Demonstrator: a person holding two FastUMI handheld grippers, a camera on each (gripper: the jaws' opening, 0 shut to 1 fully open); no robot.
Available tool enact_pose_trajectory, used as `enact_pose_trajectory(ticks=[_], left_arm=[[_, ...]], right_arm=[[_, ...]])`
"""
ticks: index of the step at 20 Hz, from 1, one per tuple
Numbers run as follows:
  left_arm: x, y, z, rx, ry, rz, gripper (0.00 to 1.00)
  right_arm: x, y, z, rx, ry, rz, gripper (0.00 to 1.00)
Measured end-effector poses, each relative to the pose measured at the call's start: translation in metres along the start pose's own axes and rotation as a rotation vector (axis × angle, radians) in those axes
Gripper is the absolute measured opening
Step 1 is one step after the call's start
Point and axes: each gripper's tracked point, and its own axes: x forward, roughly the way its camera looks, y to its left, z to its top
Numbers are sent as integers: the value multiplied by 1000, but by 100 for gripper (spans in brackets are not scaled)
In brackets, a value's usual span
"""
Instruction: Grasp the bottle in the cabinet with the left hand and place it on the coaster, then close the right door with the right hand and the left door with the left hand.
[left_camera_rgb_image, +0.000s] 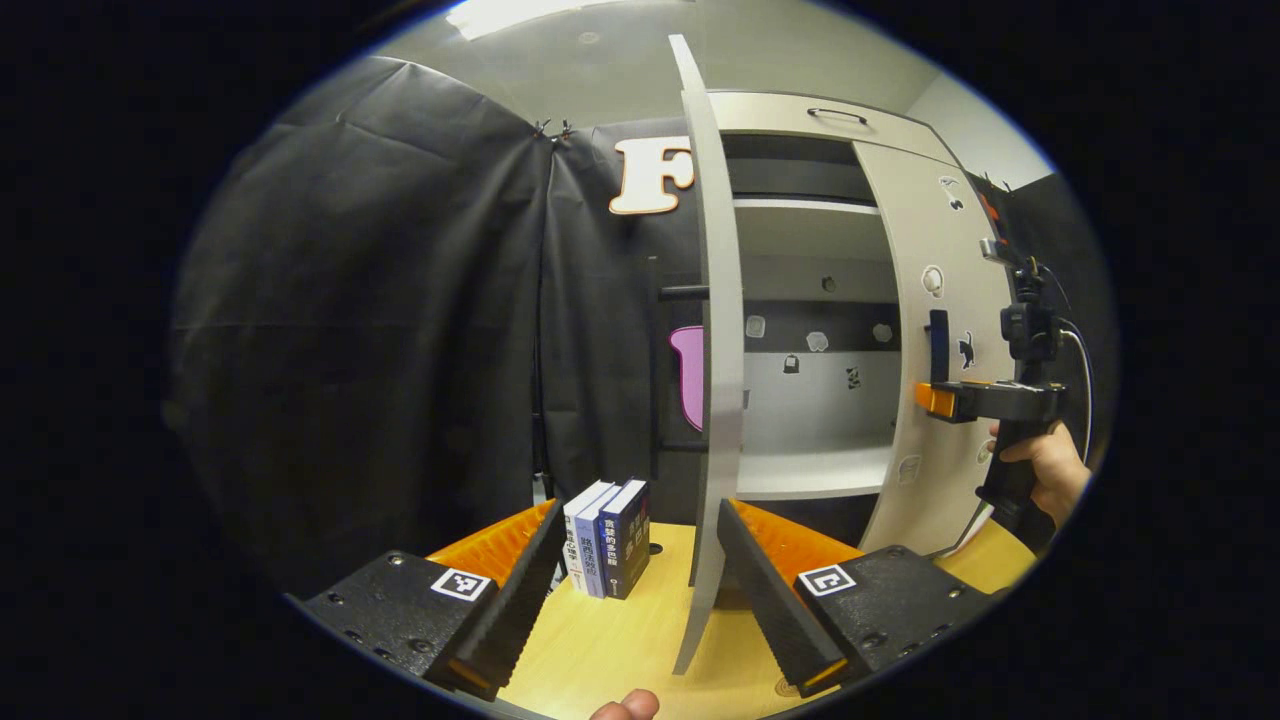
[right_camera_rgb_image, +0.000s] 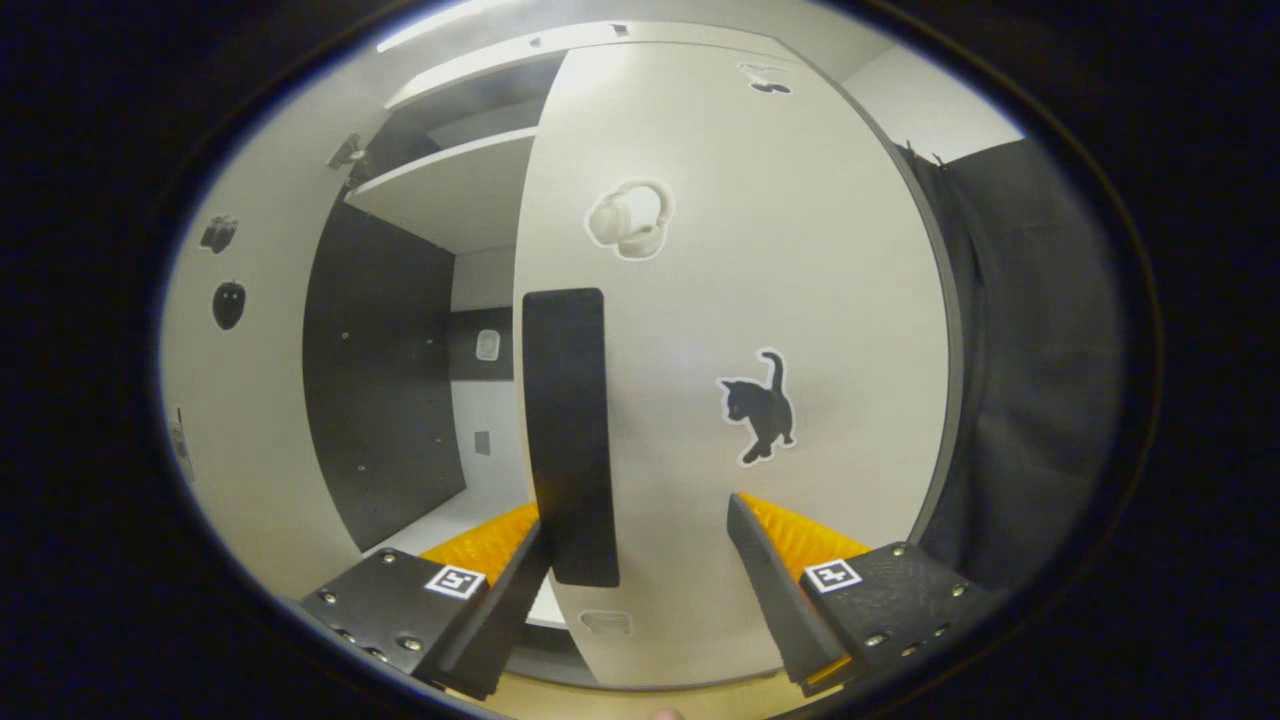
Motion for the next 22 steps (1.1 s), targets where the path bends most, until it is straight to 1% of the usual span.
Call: enact_pose_trajectory(ticks=[1, 2, 3, 4, 5, 6, 8, 9, 10, 11, 13, 16, 17, 18, 19, 20, 21, 22], left_arm=[[-2, 7, 2, 1, -1, 0, 99], [-2, 9, 4, 1, -5, 3, 99], [1, 13, 6, 5, -9, 7, 96], [4, 20, 8, 10, -13, 18, 96], [7, 32, 14, 7, -20, 36, 99], [10, 43, 20, -6, -22, 49, 96], [14, 62, 32, -36, -29, 80, 96], [15, 75, 35, -38, -33, 99, 96], [17, 86, 39, -28, -44, 120, 99], [19, 95, 43, -10, -52, 134, 96], [34, 99, 46, 1, -50, 118, 91], [57, 89, 35, -12, -10, 68, 92], [60, 84, 28, -27, 10, 48, 95], [63, 80, 26, -34, 18, 29, 95], [63, 77, 22, -42, 39, 13, 92], [60, 73, 21, -60, 41, -2, 95], [56, 68, 23, -77, 40, -24, 96], [52, 65, 22, -85, 42, -35, 92]], right_arm=[[0, 1, -1, 2, 5, 3, 100], [-1, 1, 0, 3, 7, 10, 97], [-3, 3, -2, 10, 16, 26, 97], [-5, 5, -3, 22, 26, 41, 98], [-9, 6, -4, 25, 30, 51, 100], [-13, 6, -5, 22, 32, 56, 100], [-24, 8, -5, 8, 30, 69, 100], [-29, 10, -4, 5, 29, 80, 100], [-35, 14, -3, 3, 31, 95, 100], [-40, 17, -3, 2, 35, 111, 100], [-53, 21, -2, -6, 38, 136, 100], [-71, 24, 7, -21, 27, 159, 100], [-77, 23, 11, -26, 20, 164, 100], [-82, 21, 14, -32, 17, 166, 100], [-88, 17, 16, -38, 13, 162, 97], [-91, 14, 17, -43, 13, 158, 97], [-94, 11, 18, -47, 12, 153, 100], [-95, 6, 19, -58, 11, 143, 100]])
